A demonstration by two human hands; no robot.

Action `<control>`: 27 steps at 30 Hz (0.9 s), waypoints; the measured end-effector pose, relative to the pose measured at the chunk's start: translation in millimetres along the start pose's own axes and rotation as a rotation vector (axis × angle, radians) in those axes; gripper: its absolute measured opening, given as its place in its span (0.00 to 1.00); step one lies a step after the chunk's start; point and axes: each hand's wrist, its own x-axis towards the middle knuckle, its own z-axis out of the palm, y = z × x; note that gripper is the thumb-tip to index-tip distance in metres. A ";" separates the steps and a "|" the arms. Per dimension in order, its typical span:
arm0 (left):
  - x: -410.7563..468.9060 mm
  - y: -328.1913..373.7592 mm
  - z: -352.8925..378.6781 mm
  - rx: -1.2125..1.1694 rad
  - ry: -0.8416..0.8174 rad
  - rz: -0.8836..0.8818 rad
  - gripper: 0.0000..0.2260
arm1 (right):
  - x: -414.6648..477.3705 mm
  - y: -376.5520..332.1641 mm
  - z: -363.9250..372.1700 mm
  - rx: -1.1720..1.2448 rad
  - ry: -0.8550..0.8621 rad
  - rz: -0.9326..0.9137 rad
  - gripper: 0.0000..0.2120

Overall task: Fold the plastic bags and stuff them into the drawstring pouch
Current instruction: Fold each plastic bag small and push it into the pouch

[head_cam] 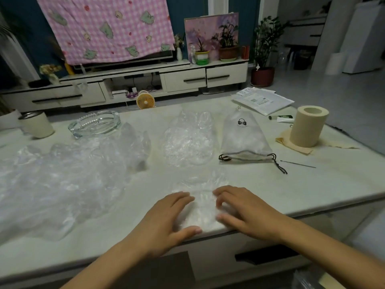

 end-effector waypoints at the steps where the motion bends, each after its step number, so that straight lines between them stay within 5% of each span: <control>1: 0.7 -3.1 0.0 0.002 0.002 0.007 0.42 | 3.0 0.1 1.8 0.007 0.024 -0.001 0.14; 6: 9.0 -11.5 2.3 -0.168 0.120 0.027 0.34 | 20.4 4.2 2.7 0.263 0.226 0.176 0.07; 8: 15.0 -16.0 6.2 -0.246 0.253 0.016 0.24 | 26.0 5.2 -3.5 0.424 0.165 0.222 0.05; 10: 22.7 -17.7 6.6 -0.351 0.345 -0.055 0.17 | 31.6 11.0 -8.9 0.460 0.038 0.241 0.15; 14: 42.4 -14.1 3.4 -0.477 0.323 -0.272 0.19 | 46.7 20.8 -8.2 0.422 0.124 0.294 0.14; 18: 56.3 -13.6 7.9 -0.324 0.378 -0.432 0.18 | 65.2 19.1 2.1 0.316 0.208 0.507 0.24; 21: 59.7 -10.3 8.5 -0.088 0.351 -0.487 0.10 | 70.9 11.2 8.2 0.109 0.237 0.596 0.19; 24: 62.4 -6.4 8.0 0.199 0.253 -0.503 0.15 | 72.8 8.7 12.5 -0.080 0.245 0.625 0.12; 27: 66.2 -7.3 7.7 0.320 0.213 -0.509 0.19 | 68.3 12.8 9.8 -0.230 0.250 0.644 0.15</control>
